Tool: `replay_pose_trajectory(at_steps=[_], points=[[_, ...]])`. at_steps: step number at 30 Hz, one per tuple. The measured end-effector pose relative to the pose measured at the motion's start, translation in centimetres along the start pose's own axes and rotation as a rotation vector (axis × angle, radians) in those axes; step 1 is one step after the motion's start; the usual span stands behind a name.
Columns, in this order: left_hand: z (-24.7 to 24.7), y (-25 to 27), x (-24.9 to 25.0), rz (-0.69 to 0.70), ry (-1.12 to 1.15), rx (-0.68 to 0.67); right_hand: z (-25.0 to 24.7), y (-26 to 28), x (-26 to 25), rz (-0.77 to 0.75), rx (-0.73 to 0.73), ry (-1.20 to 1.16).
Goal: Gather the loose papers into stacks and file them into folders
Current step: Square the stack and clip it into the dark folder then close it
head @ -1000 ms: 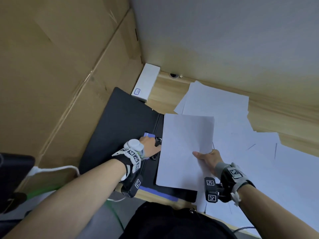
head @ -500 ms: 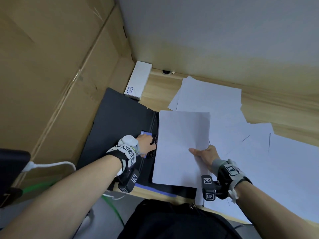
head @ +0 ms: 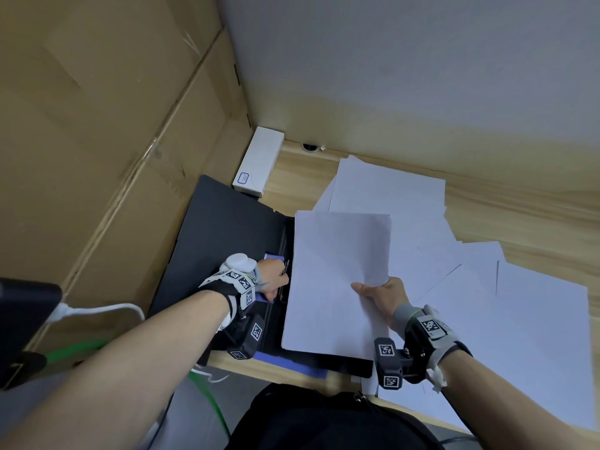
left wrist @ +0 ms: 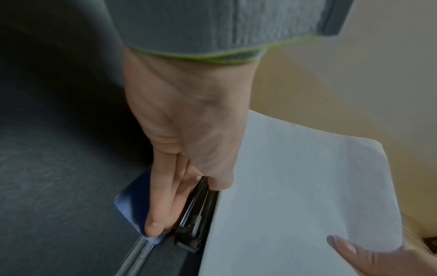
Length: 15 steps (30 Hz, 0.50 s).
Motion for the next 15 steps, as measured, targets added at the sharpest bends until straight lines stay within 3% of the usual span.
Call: replay_pose_trajectory(at_steps=[6,15], points=[[0.2,-0.3,-0.1,-0.025,0.016,-0.02,1.7,0.4,1.0,0.018,0.007,0.069],[0.5,-1.1,0.0,-0.083,0.022,0.053,1.7,0.4,1.1,0.007,0.034,0.118]])
Point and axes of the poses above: each hand's wrist, its own y-axis away from the middle knuckle, its own z-axis out of the palm, x = y × z, the point moved 8 cm from there along -y, towards the middle knuckle, and after that the axes turned 15 degrees about -z, right-handed, at the moved point
